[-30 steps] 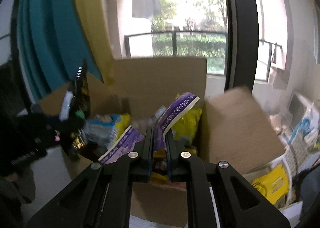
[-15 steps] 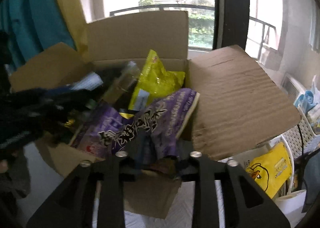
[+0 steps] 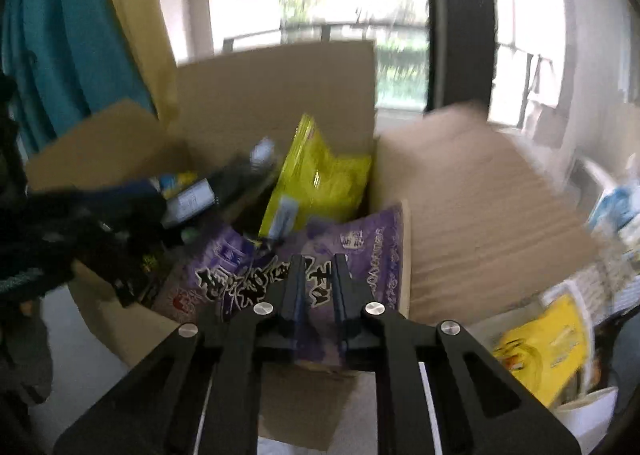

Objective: Organize snacks
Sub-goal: 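Lower both bags into the box and open both tools, then withdraw both open tools toward the remaining snacks on the table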

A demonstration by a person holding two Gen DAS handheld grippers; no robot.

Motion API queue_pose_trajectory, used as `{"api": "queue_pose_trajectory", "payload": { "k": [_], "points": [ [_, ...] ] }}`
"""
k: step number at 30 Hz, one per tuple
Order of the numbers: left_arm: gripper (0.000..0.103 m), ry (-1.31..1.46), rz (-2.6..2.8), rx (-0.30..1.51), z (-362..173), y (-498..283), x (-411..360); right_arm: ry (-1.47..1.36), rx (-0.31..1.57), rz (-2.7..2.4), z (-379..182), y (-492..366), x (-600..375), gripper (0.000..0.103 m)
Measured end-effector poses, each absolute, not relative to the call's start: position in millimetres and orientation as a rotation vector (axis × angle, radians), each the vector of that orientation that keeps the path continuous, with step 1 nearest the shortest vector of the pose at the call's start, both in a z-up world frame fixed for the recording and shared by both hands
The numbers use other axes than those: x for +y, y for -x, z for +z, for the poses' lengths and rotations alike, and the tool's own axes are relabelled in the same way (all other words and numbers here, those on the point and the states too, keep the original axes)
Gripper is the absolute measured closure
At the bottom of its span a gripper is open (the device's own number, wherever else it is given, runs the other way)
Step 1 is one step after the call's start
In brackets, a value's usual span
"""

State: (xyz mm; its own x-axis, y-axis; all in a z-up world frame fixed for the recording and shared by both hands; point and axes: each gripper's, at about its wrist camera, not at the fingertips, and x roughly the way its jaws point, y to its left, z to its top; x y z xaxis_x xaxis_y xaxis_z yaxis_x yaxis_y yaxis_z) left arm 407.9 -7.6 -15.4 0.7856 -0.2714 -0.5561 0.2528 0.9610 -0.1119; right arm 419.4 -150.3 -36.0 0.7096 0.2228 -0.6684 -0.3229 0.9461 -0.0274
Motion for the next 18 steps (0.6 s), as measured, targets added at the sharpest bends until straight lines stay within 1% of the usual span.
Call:
{"api": "queue_pose_trajectory", "payload": {
  "k": [2, 6, 10, 11, 12, 13, 14, 15, 16, 18],
  "points": [
    [0.083, 0.034, -0.279, 0.612, -17, -408, -5, 0.188, 0.737, 0.284, -38, -423, -141, 0.089],
    [0.082, 0.039, -0.273, 0.626, -20, -406, 0, 0.183, 0.800, 0.277, -35, -434, -139, 0.089],
    [0.080, 0.046, -0.270, 0.626, -18, -400, 1, 0.182, 0.850, 0.318, -34, -439, -136, 0.076],
    [0.078, 0.048, -0.268, 0.624, -17, -398, 2, 0.178, 0.860, 0.321, -34, -438, -136, 0.076],
    [0.074, 0.050, -0.267, 0.621, -16, -394, 3, 0.166, 0.872, 0.328, -34, -439, -137, 0.074],
    [0.071, 0.052, -0.267, 0.619, -15, -390, 4, 0.134, 0.882, 0.348, -33, -439, -139, 0.068],
    [0.061, 0.054, -0.267, 0.616, -14, -387, 5, 0.105, 0.879, 0.361, -32, -438, -141, 0.065],
    [0.054, 0.059, -0.266, 0.611, -13, -383, 6, 0.099, 0.863, 0.348, -29, -434, -142, 0.058],
    [0.053, 0.066, -0.267, 0.606, -11, -378, 8, 0.106, 0.848, 0.337, -27, -431, -142, 0.052],
    [0.053, 0.069, -0.262, 0.601, -8, -369, 11, 0.096, 0.828, 0.331, -22, -421, -145, 0.051]
  ]
}}
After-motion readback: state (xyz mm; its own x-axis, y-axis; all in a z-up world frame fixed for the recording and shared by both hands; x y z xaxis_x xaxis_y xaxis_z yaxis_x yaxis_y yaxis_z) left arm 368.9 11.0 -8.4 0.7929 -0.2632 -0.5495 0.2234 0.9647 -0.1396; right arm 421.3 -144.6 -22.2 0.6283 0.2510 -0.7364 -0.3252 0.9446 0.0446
